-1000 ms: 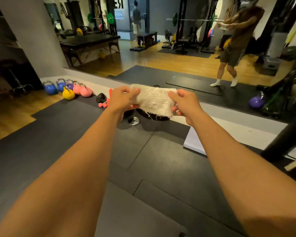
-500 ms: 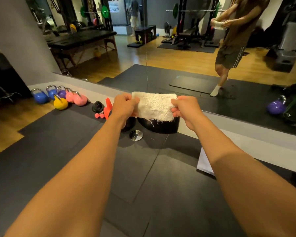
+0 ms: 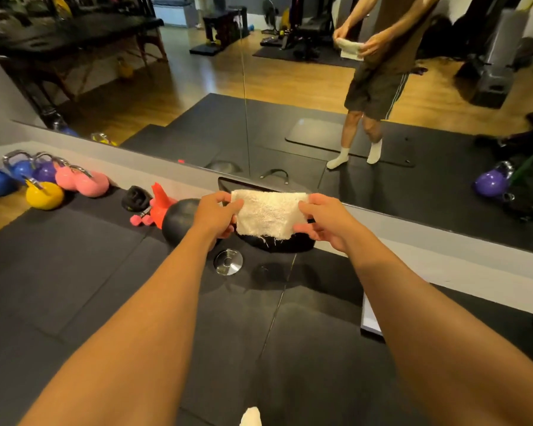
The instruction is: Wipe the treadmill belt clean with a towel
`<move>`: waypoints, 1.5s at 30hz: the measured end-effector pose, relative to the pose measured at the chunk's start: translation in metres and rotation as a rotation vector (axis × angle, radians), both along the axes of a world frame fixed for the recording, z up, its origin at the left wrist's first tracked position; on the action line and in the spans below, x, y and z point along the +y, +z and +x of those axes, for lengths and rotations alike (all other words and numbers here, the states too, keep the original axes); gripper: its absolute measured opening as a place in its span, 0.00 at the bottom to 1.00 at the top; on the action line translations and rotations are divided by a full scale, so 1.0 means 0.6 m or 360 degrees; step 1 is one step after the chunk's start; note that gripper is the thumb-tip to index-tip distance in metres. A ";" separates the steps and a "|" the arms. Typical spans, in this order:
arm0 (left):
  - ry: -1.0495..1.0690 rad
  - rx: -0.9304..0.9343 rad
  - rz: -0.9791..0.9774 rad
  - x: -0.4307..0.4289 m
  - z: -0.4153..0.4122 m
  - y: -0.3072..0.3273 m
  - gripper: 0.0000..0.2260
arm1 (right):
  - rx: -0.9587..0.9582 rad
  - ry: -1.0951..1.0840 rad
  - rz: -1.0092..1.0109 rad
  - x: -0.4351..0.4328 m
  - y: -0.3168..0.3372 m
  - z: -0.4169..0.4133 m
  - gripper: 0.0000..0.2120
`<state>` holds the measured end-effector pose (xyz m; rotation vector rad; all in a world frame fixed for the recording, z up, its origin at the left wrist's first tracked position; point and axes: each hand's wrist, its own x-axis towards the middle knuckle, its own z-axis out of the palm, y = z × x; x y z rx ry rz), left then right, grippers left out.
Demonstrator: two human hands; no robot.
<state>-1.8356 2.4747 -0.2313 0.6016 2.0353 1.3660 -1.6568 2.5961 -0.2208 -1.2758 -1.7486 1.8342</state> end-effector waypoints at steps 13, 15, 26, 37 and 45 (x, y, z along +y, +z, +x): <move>-0.0077 -0.0002 -0.0351 0.396 -0.302 -0.177 0.12 | -0.0159 -0.0357 -0.0033 0.353 -0.194 -0.314 0.08; -0.0074 -0.0034 -0.0403 0.448 -0.338 -0.217 0.10 | -0.0177 -0.0391 -0.0097 0.401 -0.237 -0.353 0.07; -0.0048 -0.0278 -0.0507 0.693 -0.503 -0.542 0.09 | -0.0377 -0.0792 -0.0187 0.616 -0.547 -0.545 0.05; -0.0341 -0.0298 -0.0684 0.825 -0.573 -0.759 0.10 | -0.0536 -0.0619 -0.0230 0.719 -0.797 -0.617 0.19; -0.0321 -0.0251 -0.0777 0.822 -0.558 -0.702 0.18 | -0.0620 -0.0456 0.0000 0.696 -0.731 -0.595 0.17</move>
